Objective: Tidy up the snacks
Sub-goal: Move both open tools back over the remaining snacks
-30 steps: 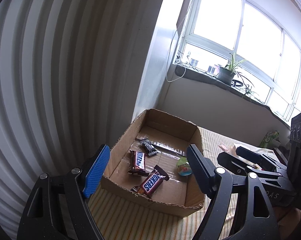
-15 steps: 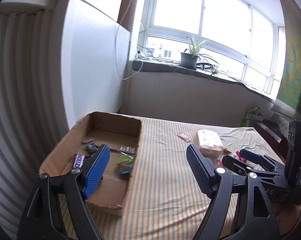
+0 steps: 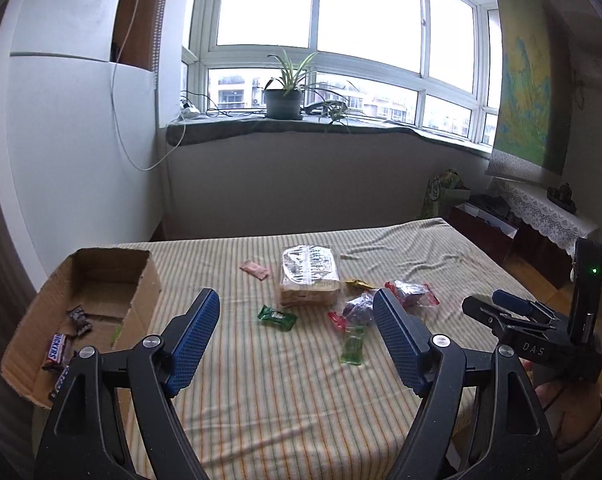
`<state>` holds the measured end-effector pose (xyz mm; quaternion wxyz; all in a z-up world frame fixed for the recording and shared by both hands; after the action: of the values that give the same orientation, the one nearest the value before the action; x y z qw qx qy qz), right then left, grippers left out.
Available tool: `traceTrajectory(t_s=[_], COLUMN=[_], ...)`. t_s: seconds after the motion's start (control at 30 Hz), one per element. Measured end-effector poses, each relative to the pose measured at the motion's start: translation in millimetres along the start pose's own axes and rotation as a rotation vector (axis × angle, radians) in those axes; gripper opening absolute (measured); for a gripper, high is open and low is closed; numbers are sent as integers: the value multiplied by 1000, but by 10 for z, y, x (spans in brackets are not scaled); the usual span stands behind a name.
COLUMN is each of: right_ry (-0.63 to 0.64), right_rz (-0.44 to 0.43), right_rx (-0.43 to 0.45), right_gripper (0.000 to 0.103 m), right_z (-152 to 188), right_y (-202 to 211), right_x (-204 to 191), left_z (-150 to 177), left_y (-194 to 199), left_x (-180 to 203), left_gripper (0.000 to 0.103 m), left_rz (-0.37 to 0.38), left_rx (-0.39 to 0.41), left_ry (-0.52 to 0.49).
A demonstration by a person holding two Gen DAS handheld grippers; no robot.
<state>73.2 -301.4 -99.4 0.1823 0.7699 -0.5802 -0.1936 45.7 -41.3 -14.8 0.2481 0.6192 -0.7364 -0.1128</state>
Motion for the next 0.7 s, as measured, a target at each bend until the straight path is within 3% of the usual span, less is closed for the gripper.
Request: traceTrajectory(t_s=[0.27, 0.43, 0.53, 0.57, 0.7], right_ry=[88, 143, 204, 209, 204], right_rz=[-20, -20, 19, 24, 34], right_rx=[-85, -197, -188, -189, -202], right_gripper=[92, 92, 92, 92, 95], right_z=[365, 737, 814, 818, 801], right_y=[-154, -317, -299, -300, -334], right_x=[-276, -428, -498, -503, -509], left_z=[243, 760, 1093, 1101, 1127], left_y=[-230, -623, -787, -721, -776], left_x=[-11, -223, -361, -331, -285], left_gripper=[79, 79, 79, 83, 92], left_rz=[-2, -36, -58, -51, -66], left_rx=[-61, -212, -312, -253, -298], left_ry=[23, 85, 135, 102, 62])
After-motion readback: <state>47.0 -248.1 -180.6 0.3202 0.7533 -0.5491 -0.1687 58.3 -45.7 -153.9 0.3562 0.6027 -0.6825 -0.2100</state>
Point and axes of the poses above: each gripper's, at about its wrist camera, not at the fingertips, and y roughly against the way its jaws point, x to its right, z to its underside, the point moved 4 cm from there along -y, roughly the way its jaws point, and after that the axes turned 11 degrees about y, right-handed, at the moved point
